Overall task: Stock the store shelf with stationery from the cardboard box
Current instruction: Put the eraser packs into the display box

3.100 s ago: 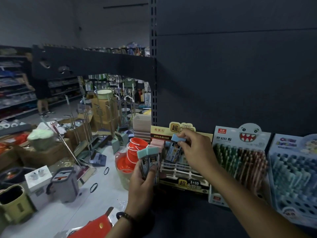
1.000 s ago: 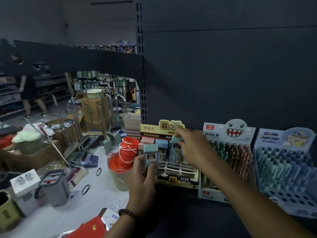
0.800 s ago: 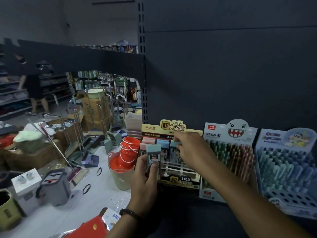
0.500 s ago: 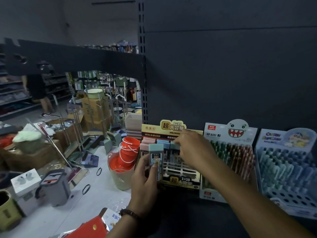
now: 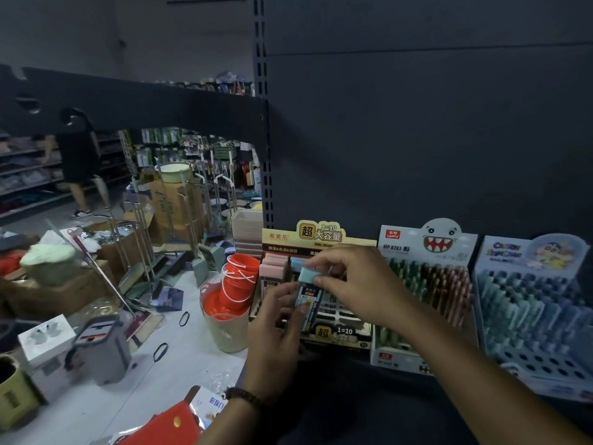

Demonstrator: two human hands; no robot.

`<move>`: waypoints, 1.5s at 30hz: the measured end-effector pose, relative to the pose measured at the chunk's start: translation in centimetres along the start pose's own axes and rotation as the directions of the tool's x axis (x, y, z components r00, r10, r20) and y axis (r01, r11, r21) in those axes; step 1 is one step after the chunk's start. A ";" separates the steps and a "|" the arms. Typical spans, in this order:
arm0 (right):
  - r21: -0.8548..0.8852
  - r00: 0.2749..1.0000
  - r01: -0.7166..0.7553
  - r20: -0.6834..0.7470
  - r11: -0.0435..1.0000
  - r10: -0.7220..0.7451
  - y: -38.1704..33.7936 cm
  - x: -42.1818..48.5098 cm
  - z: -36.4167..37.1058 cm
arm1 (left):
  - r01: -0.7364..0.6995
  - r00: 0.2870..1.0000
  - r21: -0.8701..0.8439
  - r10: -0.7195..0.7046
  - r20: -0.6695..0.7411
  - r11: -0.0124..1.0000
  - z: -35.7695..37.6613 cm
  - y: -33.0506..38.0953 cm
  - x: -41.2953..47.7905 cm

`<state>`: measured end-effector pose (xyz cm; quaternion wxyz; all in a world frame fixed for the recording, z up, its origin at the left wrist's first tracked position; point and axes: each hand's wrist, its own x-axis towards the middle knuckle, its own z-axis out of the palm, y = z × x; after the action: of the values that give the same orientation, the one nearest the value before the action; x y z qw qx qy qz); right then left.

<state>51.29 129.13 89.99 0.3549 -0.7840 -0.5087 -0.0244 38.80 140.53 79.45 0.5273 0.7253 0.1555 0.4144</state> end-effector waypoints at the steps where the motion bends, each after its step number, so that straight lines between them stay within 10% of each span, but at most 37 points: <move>1: 0.012 1.000 -0.009 -0.002 1.000 0.009 0.1 0.1 -0.1 | -0.012 1.000 0.027 0.012 -0.013 1.000 0.1 -0.1 0.0; 10: -0.106 0.978 -0.068 -0.206 0.992 0.045 1.3 0.4 -1.9 | 0.011 0.999 0.235 -0.001 -0.044 0.972 0.5 -1.3 0.1; 34: -0.505 0.999 -0.039 -0.036 0.862 0.024 1.8 1.9 2.0 | -0.053 0.984 0.426 -0.025 0.175 0.903 0.5 -2.4 0.4; 45: -0.296 0.920 -0.251 -0.368 0.922 0.133 2.3 -12.1 -5.4 | -0.505 0.855 0.393 0.383 0.349 0.768 2.5 3.6 -1.8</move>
<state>49.08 115.97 87.98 0.2985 -0.8636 -0.3472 -0.2109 38.92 136.33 81.61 0.2359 0.8930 0.0068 0.3833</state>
